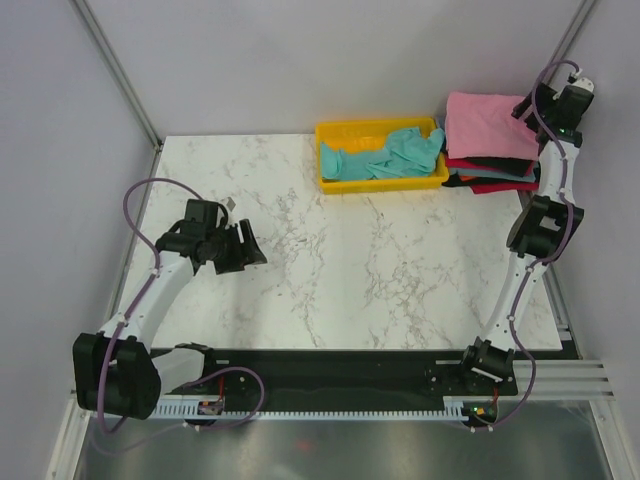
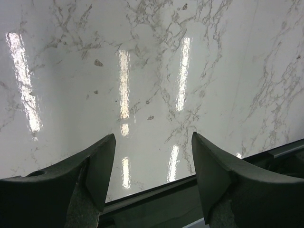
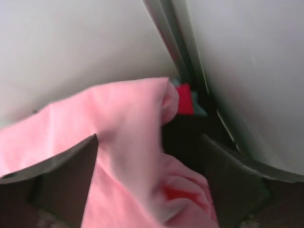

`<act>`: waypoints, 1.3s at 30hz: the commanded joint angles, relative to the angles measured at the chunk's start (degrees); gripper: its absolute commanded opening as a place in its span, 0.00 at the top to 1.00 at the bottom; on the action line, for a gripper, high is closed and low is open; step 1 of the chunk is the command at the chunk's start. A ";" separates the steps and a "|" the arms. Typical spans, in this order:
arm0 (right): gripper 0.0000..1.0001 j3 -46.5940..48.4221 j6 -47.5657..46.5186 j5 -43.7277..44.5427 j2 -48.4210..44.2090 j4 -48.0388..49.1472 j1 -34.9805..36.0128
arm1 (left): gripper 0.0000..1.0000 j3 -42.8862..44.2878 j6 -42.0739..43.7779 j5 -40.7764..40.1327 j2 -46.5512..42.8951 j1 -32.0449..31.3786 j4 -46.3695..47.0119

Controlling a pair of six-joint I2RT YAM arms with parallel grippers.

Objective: Fold and stack the t-shirts
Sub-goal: Neatly place the folded tshirt to the corner, then reset both grippers

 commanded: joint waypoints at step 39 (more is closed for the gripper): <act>0.02 -103.05 14.34 12.28 -83.43 16.60 55.49 | 0.27 0.49 2.08 1.75 -14.05 -0.78 4.22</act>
